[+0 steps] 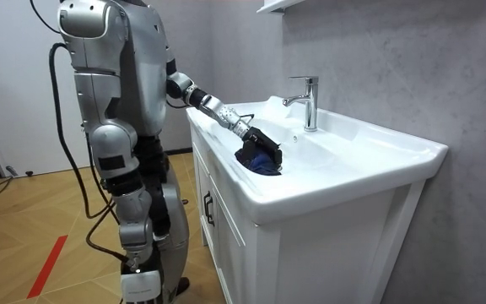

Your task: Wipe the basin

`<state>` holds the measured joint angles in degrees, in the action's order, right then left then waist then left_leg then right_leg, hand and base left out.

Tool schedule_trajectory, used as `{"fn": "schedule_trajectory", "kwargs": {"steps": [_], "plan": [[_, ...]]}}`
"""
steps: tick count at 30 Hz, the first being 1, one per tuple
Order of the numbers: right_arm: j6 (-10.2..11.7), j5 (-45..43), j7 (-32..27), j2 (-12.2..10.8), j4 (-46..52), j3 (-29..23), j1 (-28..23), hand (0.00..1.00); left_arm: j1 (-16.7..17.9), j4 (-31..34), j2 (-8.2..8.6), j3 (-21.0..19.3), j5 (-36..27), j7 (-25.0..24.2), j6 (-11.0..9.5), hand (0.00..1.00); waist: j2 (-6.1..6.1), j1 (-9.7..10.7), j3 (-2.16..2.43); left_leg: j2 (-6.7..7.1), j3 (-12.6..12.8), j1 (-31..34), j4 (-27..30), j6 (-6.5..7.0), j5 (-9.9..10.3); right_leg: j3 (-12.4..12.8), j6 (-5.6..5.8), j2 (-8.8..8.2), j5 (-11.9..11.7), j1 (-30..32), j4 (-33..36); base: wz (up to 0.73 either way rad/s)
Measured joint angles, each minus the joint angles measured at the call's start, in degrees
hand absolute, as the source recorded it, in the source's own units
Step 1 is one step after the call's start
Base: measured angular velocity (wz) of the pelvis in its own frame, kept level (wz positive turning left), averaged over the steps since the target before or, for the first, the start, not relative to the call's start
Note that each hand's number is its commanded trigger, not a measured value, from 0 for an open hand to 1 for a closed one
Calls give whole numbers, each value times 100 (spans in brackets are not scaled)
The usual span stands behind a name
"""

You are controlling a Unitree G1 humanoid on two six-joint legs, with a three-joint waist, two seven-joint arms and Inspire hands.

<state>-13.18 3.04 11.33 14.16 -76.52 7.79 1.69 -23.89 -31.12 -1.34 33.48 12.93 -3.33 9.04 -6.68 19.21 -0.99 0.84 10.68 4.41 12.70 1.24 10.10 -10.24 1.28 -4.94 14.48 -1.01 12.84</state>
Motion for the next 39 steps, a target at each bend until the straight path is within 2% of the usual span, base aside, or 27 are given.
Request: {"fn": "schedule_trajectory", "kwargs": {"steps": [6,10,12,14,15,17,21,24,26,29,30,33,35,38,39], "plan": [[91,170,-69,12,-19,47,0,0,-91,8,-6,22,-2,1,-119,100,-22,-24,-20,-4,14,52,2,0,0,-2,0,-4,0,74,13,-1],[205,277,-71,9,-60,44,-6,0,-112,7,-13,-7,17,-13,-299,100,-16,-21,-41,-4,6,105,22,2,0,-7,-1,-5,-1,138,56,0],[254,353,-72,6,-121,41,5,0,-113,7,-19,-19,51,-29,-357,100,-12,-38,-67,-7,9,112,19,3,0,-3,-1,-4,-1,165,92,0],[294,460,-72,11,-147,19,8,0,-111,8,-41,-68,130,-62,-468,100,-18,-51,-112,-6,13,137,17,11,-5,13,-1,-3,-1,193,96,0],[306,499,-71,15,-148,19,1,0,-111,15,-48,-69,148,-64,-482,100,-21,-61,-114,-5,15,148,16,13,-7,21,-1,-4,-1,206,96,-4],[311,600,-52,22,-163,-3,-23,0,-105,51,-126,-74,432,-77,-567,100,-25,-74,-116,-4,33,157,19,16,-8,55,1,-6,2,219,89,-6],[318,599,-6,67,-160,-55,-42,0,-103,88,-155,-76,997,-52,-690,100,-83,-70,-100,4,46,173,11,17,-9,66,7,-10,7,241,76,-2],[316,588,56,73,-192,-234,-56,0,-100,58,-238,-140,1719,-32,-792,100,-89,-78,-99,-9,80,140,1,14,-13,78,5,-9,8,262,126,-8],[319,599,85,76,-235,-401,-61,0,-102,-60,-382,-169,2286,61,-845,100,-91,-48,-98,-18,82,143,3,11,-15,69,4,-5,9,308,210,-5],[320,597,19,96,-229,-484,-47,0,-184,-409,-639,-186,2608,226,-898,100,-92,-48,-97,-20,96,179,6,12,-15,118,3,-6,9,383,274,-6],[322,581,-3,99,-223,-484,-50,0,-210,-541,-679,-200,2612,287,-911,100,-91,-67,-97,-21,110,180,7,13,-15,158,3,-3,9,401,297,-13],[333,392,-180,140,-133,-489,-3,0,-329,-1189,-883,-432,2845,610,-954,100,-94,-73,-93,-21,169,221,67,20,-16,243,3,-12,8,466,350,-16],[373,266,-353,177,-105,-573,113,0,-437,-1748,-1157,-662,3142,893,-962,100,-109,-138,-80,-44,270,313,97,43,-30,407,-4,7,14,687,489,-29],[409,403,-654,202,-82,-572,195,0,-548,-2354,-1413,-1027,3479,1227,-939,100,-97,-217,-73,-56,415,395,129,65,-51,535,-12,-10,55,938,687,-25],[423,466,-706,200,-72,-573,214,0,-562,-2452,-1452,-1068,3511,1312,-933,100,-98,-223,-71,-57,432,421,149,71,-55,550,-11,-15,61,984,730,-14]]}}
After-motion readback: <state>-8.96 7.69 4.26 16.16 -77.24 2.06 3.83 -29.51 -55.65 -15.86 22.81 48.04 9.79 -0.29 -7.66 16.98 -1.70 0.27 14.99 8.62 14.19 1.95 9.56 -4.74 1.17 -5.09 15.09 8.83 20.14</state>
